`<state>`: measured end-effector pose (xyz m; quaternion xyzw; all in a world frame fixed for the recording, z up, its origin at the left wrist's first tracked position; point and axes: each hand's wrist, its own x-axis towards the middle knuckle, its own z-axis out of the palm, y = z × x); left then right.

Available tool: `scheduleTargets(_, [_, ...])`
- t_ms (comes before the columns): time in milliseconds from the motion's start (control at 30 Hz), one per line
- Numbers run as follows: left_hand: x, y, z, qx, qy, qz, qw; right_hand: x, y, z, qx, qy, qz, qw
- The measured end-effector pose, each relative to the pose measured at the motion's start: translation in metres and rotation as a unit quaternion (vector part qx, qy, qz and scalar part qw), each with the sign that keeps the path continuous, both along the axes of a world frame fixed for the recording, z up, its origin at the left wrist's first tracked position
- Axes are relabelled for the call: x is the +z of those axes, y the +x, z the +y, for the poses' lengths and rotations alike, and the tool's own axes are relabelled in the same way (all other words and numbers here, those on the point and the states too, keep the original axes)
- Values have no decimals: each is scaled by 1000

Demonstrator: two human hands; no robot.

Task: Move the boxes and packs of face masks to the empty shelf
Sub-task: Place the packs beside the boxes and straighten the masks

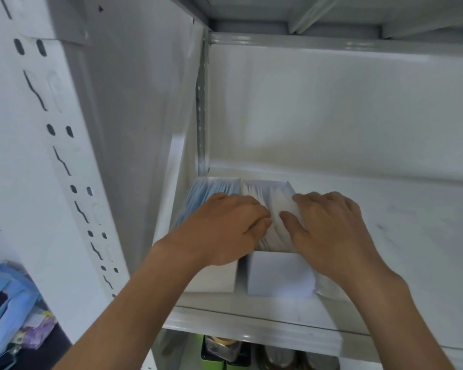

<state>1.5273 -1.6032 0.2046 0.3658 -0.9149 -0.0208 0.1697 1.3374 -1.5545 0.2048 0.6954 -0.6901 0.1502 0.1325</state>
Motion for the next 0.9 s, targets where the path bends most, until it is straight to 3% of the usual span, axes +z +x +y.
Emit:
scheduleTargets(200, [0, -7, 3, -32, 23, 16, 999, -7, 0, 5, 35, 91, 0, 995])
scheduleTargets(300, [2, -6, 2, -21, 45, 6, 999, -3, 4, 0, 58, 74, -60, 994])
scheduleTargets(433, [3, -5, 3, -22, 64, 30, 997, 2, 9, -5, 116, 63, -57, 990])
scheduleTargets(633, [0, -5, 4, 29, 7, 115, 993, 4, 10, -9, 133, 91, -200, 966])
scheduleTargets(900, [-2, -2, 1, -1, 20, 106, 994, 0, 1, -18, 41, -45, -317, 946])
